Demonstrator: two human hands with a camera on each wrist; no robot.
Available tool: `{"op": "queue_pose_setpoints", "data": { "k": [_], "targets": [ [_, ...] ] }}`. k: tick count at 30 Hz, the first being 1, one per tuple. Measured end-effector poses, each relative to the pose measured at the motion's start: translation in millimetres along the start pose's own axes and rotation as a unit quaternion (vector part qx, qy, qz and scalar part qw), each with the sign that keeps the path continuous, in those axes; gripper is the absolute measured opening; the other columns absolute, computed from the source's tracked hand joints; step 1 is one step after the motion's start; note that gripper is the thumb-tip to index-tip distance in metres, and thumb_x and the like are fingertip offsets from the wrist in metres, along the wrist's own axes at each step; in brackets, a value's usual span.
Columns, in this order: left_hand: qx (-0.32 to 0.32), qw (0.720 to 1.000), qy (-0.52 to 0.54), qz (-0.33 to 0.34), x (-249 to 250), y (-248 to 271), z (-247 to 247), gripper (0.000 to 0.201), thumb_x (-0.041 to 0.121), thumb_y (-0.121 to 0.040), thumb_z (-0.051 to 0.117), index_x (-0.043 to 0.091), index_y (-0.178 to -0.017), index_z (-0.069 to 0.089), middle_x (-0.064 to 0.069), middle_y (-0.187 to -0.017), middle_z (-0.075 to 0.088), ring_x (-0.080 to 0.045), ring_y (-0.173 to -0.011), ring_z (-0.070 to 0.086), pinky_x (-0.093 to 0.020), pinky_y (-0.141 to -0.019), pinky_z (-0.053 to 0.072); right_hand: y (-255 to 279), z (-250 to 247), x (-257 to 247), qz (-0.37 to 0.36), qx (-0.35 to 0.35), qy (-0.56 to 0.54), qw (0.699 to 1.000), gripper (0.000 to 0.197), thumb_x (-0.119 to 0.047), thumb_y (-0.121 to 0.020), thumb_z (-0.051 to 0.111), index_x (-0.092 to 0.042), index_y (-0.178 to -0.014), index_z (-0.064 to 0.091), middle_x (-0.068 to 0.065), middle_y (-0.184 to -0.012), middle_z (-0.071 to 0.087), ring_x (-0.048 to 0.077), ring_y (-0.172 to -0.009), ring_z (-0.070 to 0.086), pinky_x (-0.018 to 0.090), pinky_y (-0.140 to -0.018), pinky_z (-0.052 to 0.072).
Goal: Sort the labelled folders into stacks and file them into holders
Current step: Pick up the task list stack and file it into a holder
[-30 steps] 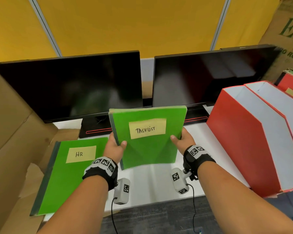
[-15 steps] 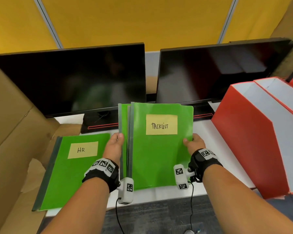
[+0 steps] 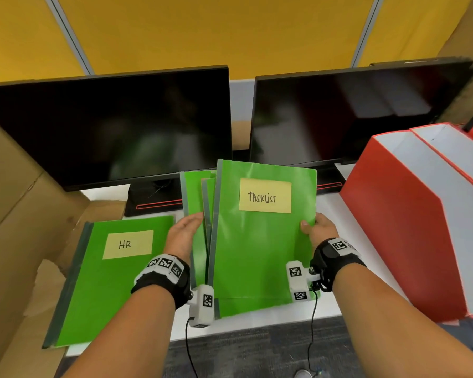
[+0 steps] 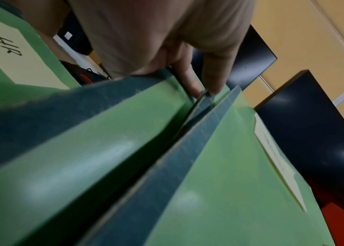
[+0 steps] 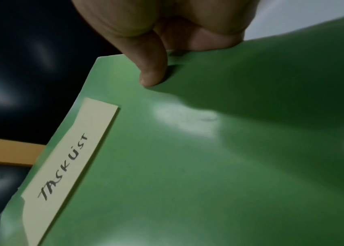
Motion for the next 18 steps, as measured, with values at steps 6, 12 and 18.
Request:
{"op": "queue_pose_setpoints", "data": {
  "k": [6, 12, 18],
  "targets": [
    [0.006, 0.999, -0.041, -0.019, -9, -13, 1, 0.019, 0.021, -0.091, 0.063, 0.016, -0.109, 0.065, -0.002, -0.122, 0.061, -0.016, -0.118, 0.049, -0.033, -0.105, 0.029, 0, 2, 0, 0.012, -0.006, -0.016, 1.0, 0.015, -0.011, -0.089, 0.06, -0.02, -0.1, 0.059, 0.01, -0.105, 0.067, 0.03, -0.098, 0.063, 0.047, -0.093, 0.049],
    [0.069, 0.995, -0.064, 0.023, -10, -20, -6, 0.026, 0.036, -0.082, 0.072, 0.016, -0.075, 0.056, -0.005, -0.09, 0.064, -0.019, -0.087, 0.057, -0.039, -0.09, 0.042, -7, 1, -1, 0.007, -0.001, 0.011, 1.0, 0.017, -0.015, -0.089, 0.059, -0.016, -0.107, 0.058, 0.009, -0.106, 0.065, 0.027, -0.093, 0.062, 0.04, -0.087, 0.05],
    [0.095, 0.99, -0.097, 0.043, -6, -25, -18, 0.034, 0.043, -0.093, 0.051, 0.014, -0.11, 0.054, -0.008, -0.107, 0.062, -0.026, -0.099, 0.058, -0.04, -0.093, 0.045, -10, -19, -2, 0.009, 0.046, 0.065, 0.997, 0.025, -0.011, -0.094, 0.052, -0.005, -0.118, 0.05, 0.012, -0.099, 0.053, 0.025, -0.085, 0.051, 0.03, -0.073, 0.038]
  ]
}}
Point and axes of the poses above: each hand's wrist, its own y-axis away from the middle knuckle, its own z-axis out of the palm, x = y × z, the point moved 3 cm from there along -y, towards the middle knuckle
